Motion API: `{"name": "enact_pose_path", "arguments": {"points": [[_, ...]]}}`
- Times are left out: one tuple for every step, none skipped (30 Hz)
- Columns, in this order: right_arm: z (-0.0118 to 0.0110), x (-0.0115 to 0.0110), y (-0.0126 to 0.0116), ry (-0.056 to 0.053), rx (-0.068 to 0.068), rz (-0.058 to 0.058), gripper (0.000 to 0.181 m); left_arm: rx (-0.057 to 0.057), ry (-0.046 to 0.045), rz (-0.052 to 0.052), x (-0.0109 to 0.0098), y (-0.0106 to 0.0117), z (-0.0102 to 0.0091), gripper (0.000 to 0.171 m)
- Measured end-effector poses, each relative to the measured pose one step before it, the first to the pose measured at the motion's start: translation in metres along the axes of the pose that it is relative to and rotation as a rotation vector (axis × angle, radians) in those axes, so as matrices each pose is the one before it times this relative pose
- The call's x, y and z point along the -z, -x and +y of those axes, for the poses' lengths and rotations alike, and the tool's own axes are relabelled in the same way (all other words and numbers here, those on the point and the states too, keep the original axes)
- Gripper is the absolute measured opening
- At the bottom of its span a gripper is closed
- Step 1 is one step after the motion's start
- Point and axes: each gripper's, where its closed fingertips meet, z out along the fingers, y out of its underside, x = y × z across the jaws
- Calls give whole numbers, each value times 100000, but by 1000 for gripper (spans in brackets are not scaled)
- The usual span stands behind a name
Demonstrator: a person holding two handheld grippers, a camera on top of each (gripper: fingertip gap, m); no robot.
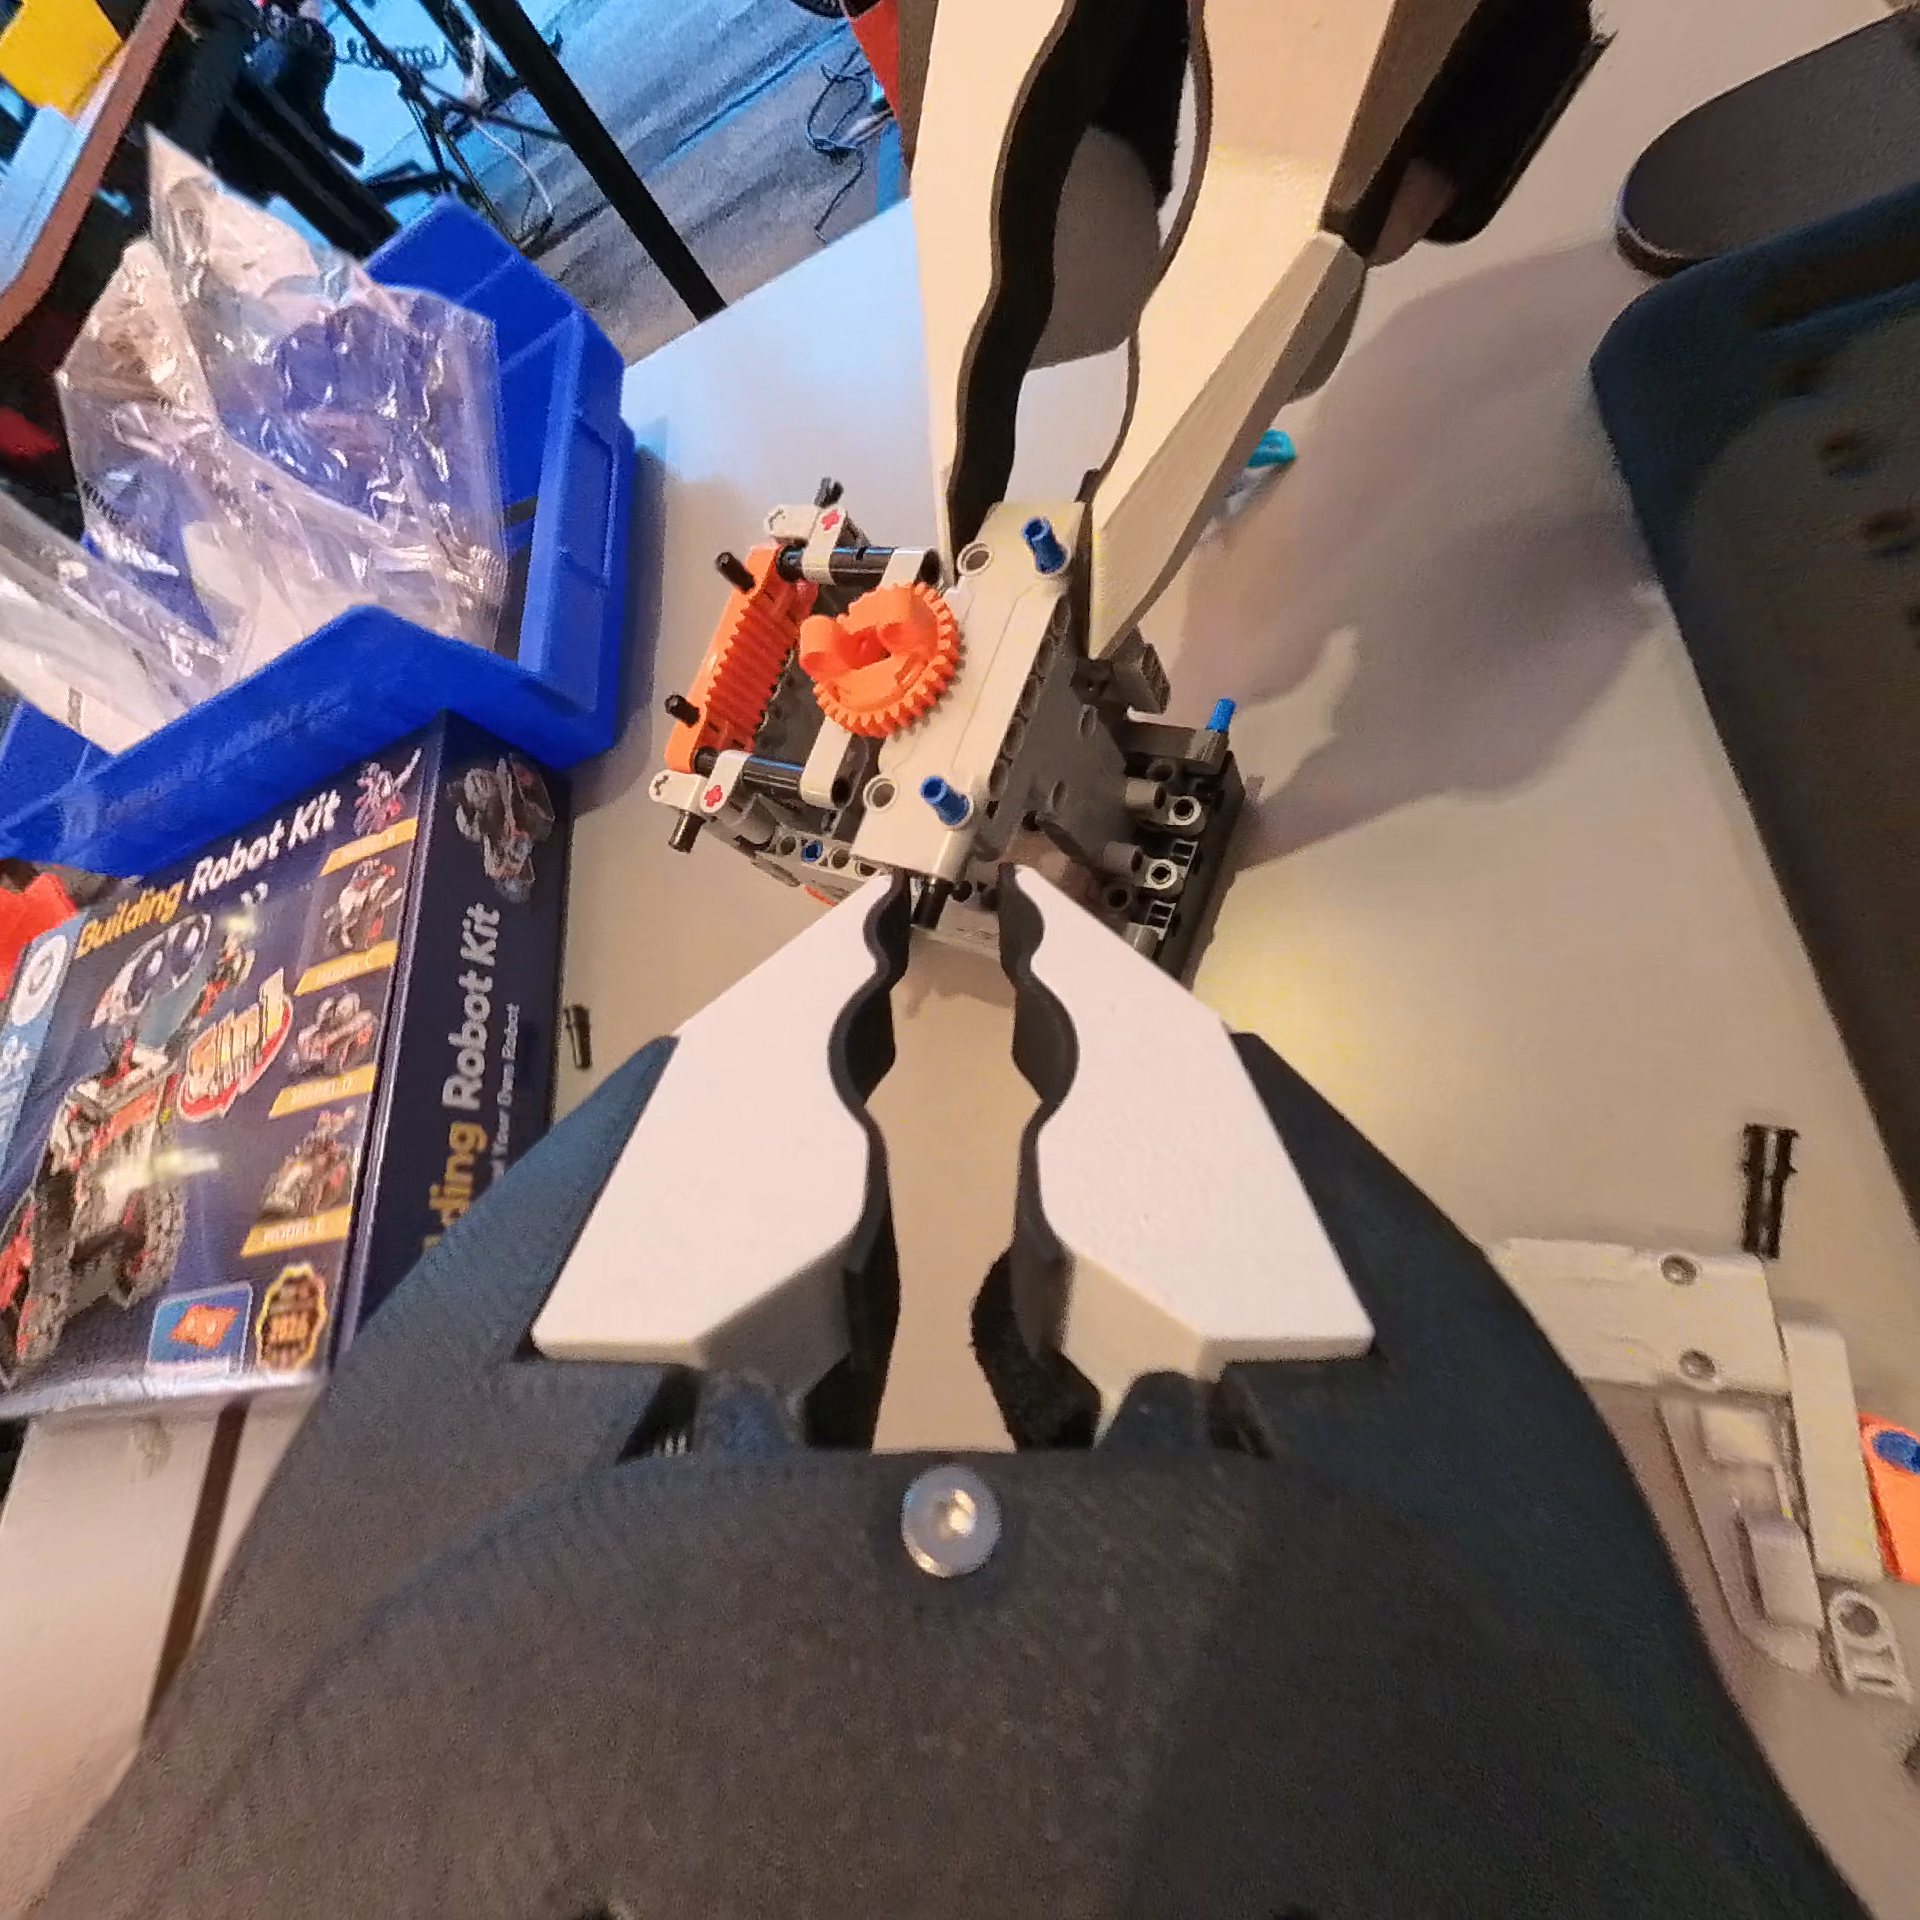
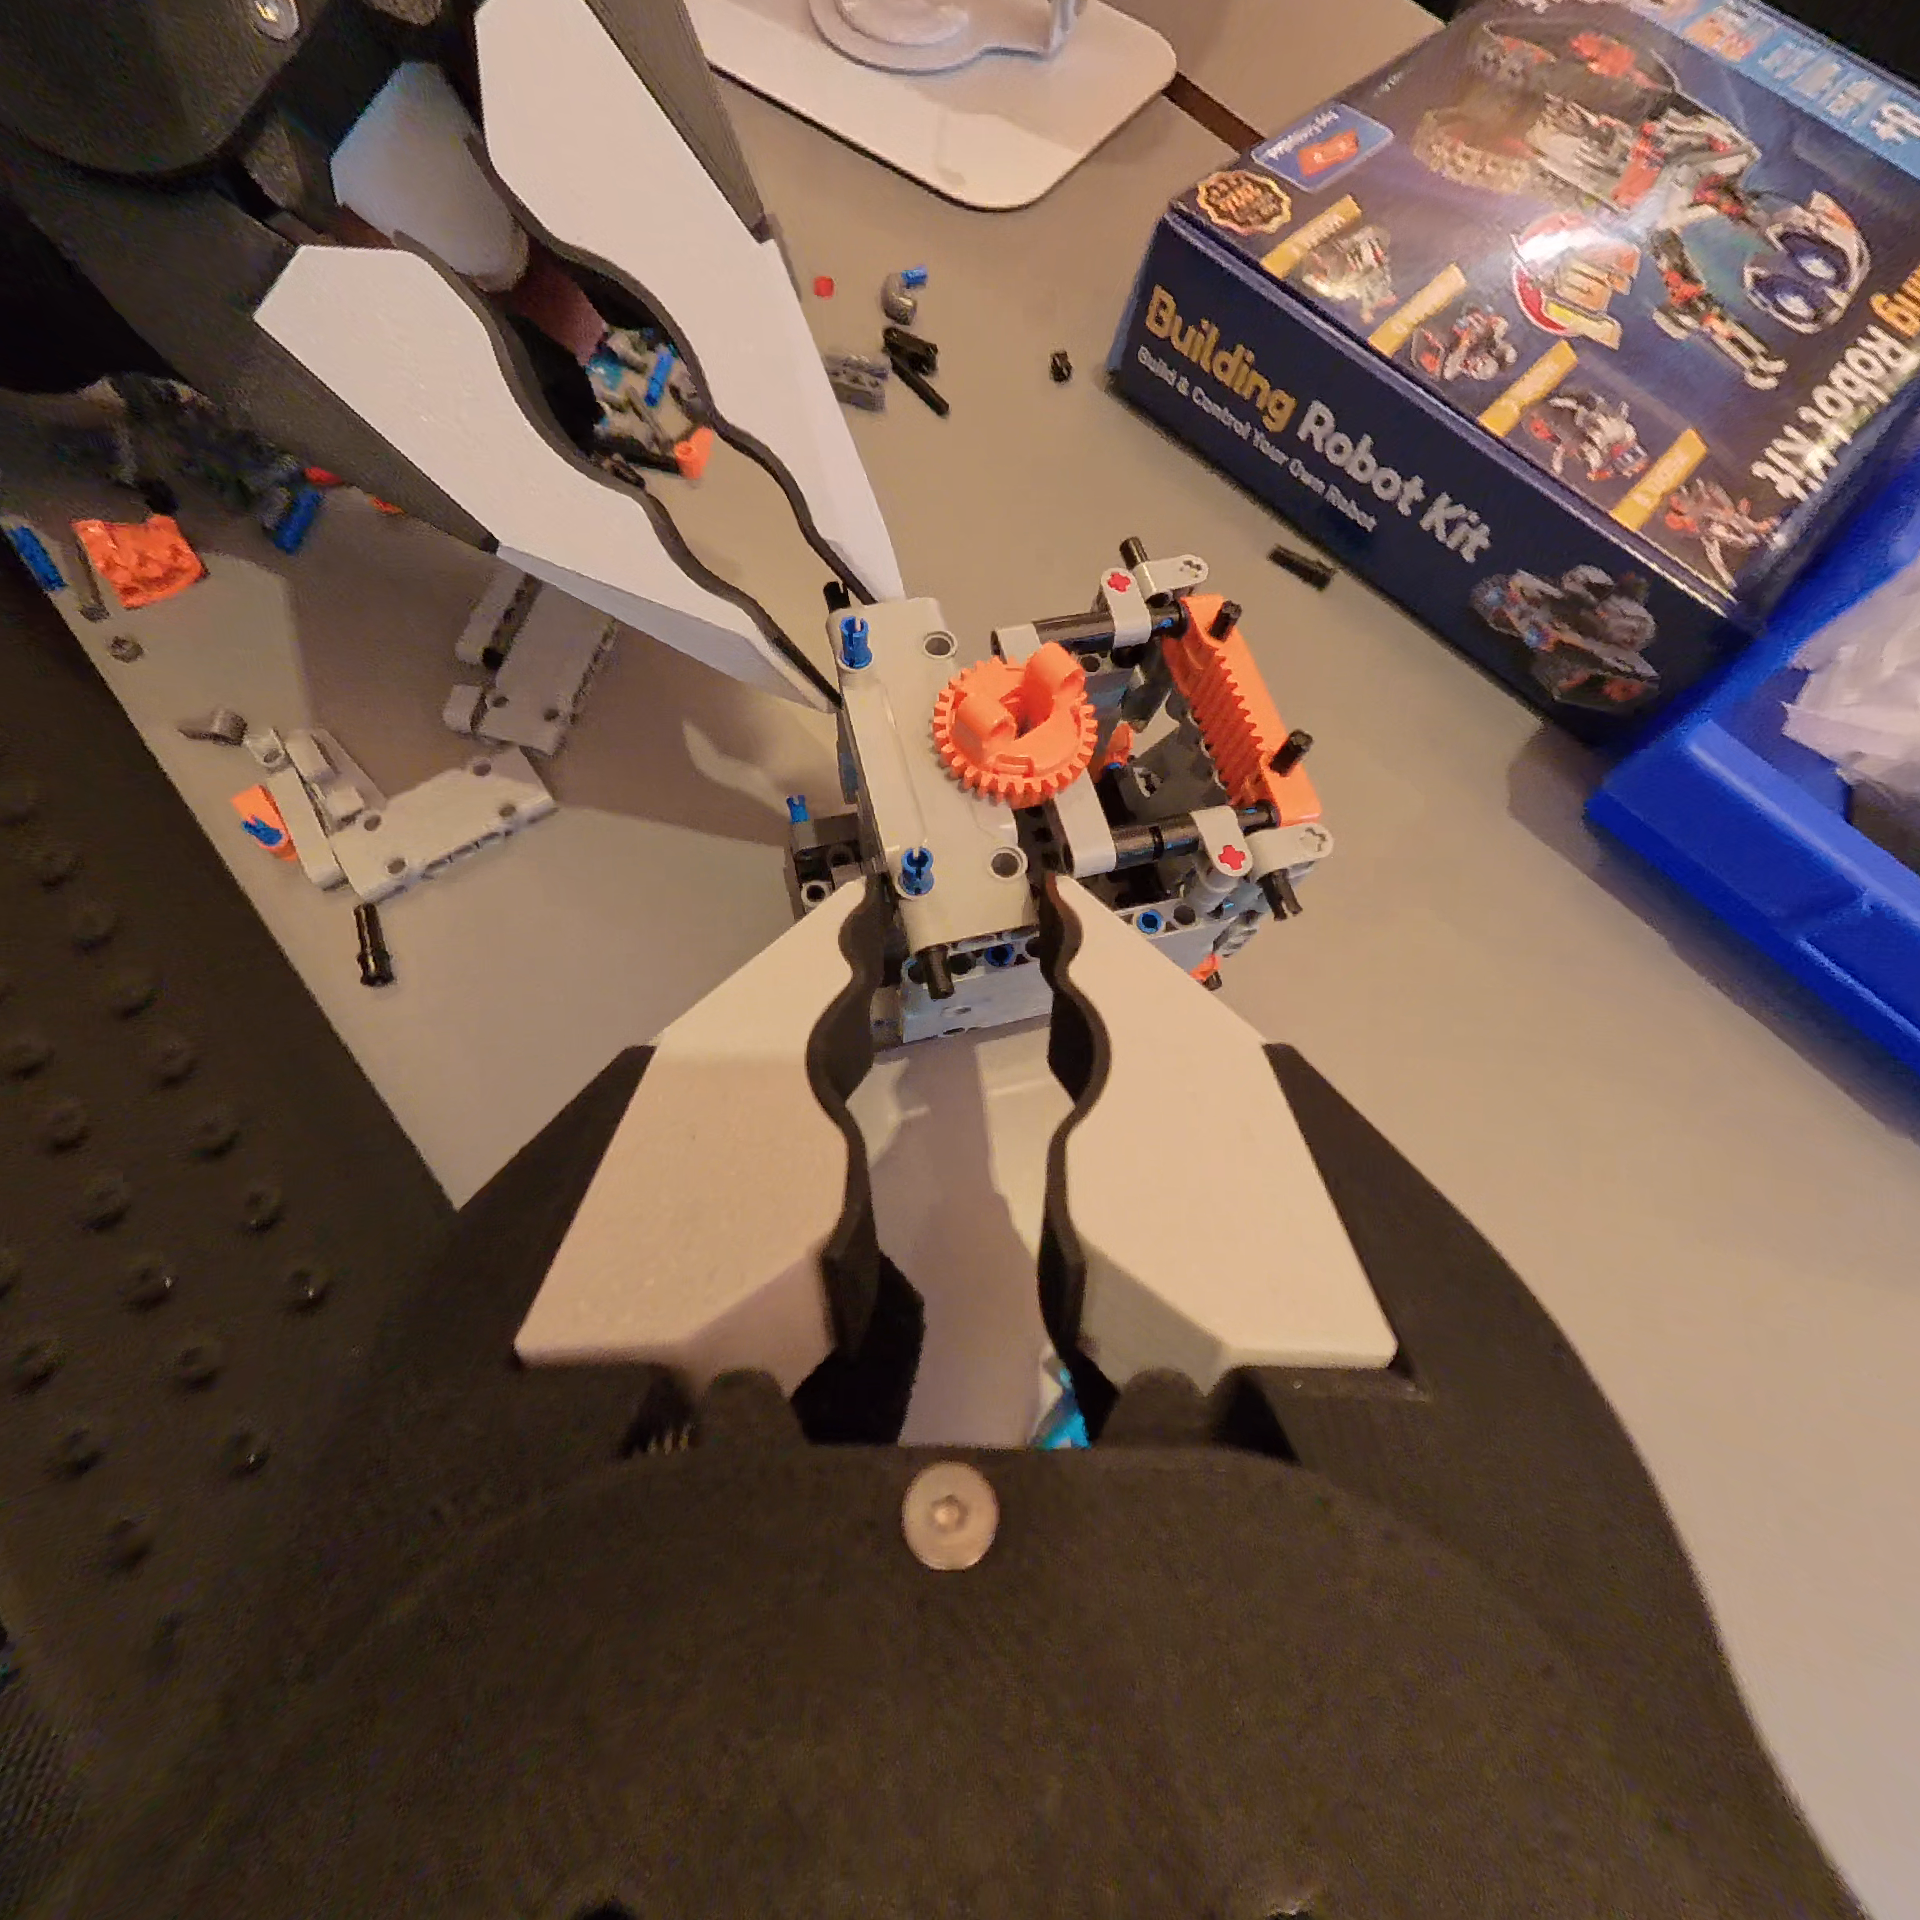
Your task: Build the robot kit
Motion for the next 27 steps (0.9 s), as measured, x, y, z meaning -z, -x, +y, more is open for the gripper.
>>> {"name": "enact_pose_path", "arguments": {"points": [[-363, -408, 162, -574, 291, -1346, 27, 1985, 480, 364, 383, 64, 385, 15], [-376, -496, 158, -266, 396, -1370, 27, 1838, 870, -119, 435, 156, 392, 15], [-373, -535, 106, -264, 473, -1529, 28, 806, 1226, -985, 434, 256, 437, 15], [-358, -566, 112, -354, -21, -2308, 28, 425, 917, -1308, 455, 299, 402, 14], [-372, -628, 70, -462, -648, -2718, 28, 830, 839, -1001, 441, 274, 414, 12], [-388, -659, 24, -329, -510, -2453, 28, 971, 1133, -638, 370, 173, 471, 13], [-343, -625, -53, 77, 524, -1502, 29, 610, 754, -906, 340, 176, 413, 14], [-292, -531, -67, 596, 1012, -972, 30, 801, 318, -106, 300, 51, 360, 15], [-267, -375, 24, 891, 1096, -1763, 31, 1653, 222, 584, 263, 32, 324, 15], [-193, -269, -24, 891, 782, -1587, 30, 1298, 436, 166, 197, 105, 304, 14], [-125, -177, -165, 1055, 392, -344, 30, 156, -473, 530, 185, -58, 132, 19], [-99, -67, -70, 996, 371, 3, 31, 138, -807, 1060, 234, -130, 89, 19], [-41, 107, -122, 979, 753, 1209, 31, 1142, -652, 1191, 330, -51, 149, 17], [-107, 325, -148, -81, 489, 1760, 34, 1999, 175, 280, 438, 179, 279, 17], [-318, 537, -10, -2098, -413, 676, 34, 1534, 135, -700, 616, 337, 301, 18], [-234, 625, -2, -1641, -1010, 712, 34, 804, -37, -1032, 779, 351, 269, 18], [95, 660, -209, 457, -262, 2670, 37, 851, 95, -988, 885, 323, 244, 18], [172, 739, -346, 859, 672, 4252, 38, 960, 110, -1566, 992, 407, 197, 20], [-14, 845, -291, -177, 631, 4444, 36, 988, 464, -1778, 1102, 418, 234, 20], [-225, 843, 41, -863, 1124, 3420, 34, 1086, 873, -1261, 1175, 341, 298, 21], [-356, 690, 575, -866, 1578, 977, 32, 991, 1244, -1387, 1187, 319, 416, 22], [-404, 414, 932, -515, 1569, -584, 28, 640, 1932, -1387, 1124, 313, 620, 22], [-255, 87, 1201, 852, 1391, -1806, 24, 575, 2915, -558, 974, 174, 797, 22], [-164, -182, 1341, 1647, 1411, -2481, 23, 434, 3090, -1037, 854, 198, 879, 23], [-173, -409, 1373, 1392, 1709, -2591, 20, 186, 2118, -749, 754, 72, 770, 23], [-215, -629, 1337, 968, 1389, -2653, 17, 718, 1823, 1036, 596, -244, 719, 23], [-193, -805, 1279, 831, 802, -3013, 16, 924, 2175, 356, 437, -197, 812, 24]]}}
